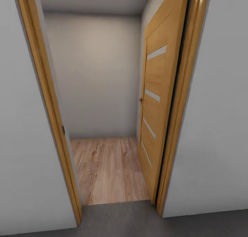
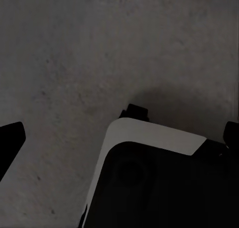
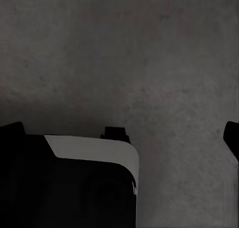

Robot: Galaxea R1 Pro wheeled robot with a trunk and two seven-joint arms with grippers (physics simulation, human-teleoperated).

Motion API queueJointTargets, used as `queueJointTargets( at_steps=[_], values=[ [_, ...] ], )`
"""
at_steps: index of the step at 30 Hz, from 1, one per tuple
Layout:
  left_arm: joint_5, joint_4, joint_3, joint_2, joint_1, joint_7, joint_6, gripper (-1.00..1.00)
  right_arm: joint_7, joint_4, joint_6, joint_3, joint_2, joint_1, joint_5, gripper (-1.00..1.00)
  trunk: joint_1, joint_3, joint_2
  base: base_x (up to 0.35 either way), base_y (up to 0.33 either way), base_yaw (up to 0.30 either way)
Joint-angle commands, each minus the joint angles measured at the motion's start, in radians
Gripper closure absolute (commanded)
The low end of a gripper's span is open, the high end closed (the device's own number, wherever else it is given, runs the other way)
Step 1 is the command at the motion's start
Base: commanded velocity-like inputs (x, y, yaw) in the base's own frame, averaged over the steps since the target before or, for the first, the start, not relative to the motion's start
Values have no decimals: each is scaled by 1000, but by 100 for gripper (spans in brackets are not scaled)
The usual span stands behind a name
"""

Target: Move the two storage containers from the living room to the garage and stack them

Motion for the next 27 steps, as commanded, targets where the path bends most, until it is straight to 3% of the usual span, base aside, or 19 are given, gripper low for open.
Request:
queueJointTargets(
  at_steps=[1, 27],
  values=[
    [4, 1, 4, 0, -1, 2, -4, -100, -4, 3, -6, 1, 0, -1, 6, -100, 1, -1, -1, 318, -96, 268],
    [4, 1, 4, 0, -1, 2, -4, -100, -4, 3, -7, 0, 0, -1, 4, -100, 1, -1, -1, 318, -96, 248]
  ],
)
